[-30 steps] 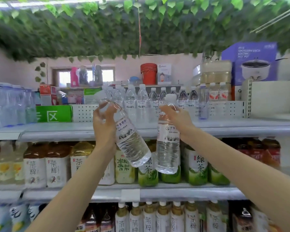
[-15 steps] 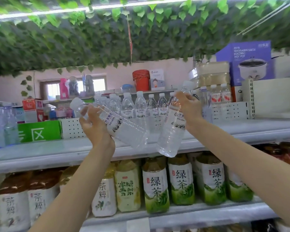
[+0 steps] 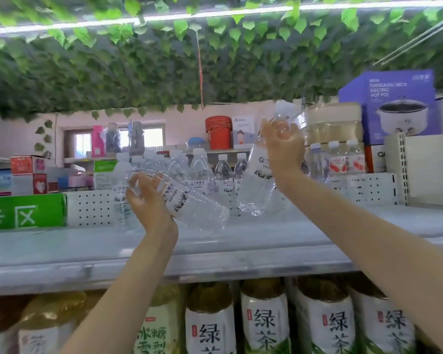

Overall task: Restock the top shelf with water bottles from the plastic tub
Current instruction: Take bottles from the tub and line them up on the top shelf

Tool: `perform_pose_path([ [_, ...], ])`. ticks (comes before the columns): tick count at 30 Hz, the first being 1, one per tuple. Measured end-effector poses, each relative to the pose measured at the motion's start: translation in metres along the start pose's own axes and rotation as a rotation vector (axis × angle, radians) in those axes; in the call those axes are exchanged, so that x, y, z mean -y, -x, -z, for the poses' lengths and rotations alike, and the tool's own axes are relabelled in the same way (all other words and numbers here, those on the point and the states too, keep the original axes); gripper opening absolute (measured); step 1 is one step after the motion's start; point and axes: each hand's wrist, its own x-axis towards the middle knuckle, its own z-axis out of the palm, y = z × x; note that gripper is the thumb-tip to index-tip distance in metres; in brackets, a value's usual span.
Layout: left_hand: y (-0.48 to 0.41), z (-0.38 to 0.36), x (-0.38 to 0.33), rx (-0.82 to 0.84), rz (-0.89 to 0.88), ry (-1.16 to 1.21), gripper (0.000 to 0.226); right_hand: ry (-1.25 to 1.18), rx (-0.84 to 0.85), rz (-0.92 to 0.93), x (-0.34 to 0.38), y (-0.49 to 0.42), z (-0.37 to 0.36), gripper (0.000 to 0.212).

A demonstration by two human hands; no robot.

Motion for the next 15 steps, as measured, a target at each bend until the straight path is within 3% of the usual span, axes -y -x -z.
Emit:
perform_pose_path([
  [5, -0.017, -0.004, 0.033, -0.024, 0.013, 0.013, 0.025, 0.108, 0.071, 0.119, -0.045, -0.025, -0.036, 0.037],
  [11, -0.026, -0.004, 0.042, -0.025, 0.062, 0.025, 0.049, 0.077, 0.169, -0.247, -0.119, -0.042, -0.082, 0.048],
  [15, -0.026, -0.002, 0.043, -0.005, 0.076, 0.017, 0.019, 0.245, 0.382, -0.284, -0.141, -0.040, -0.092, 0.069],
])
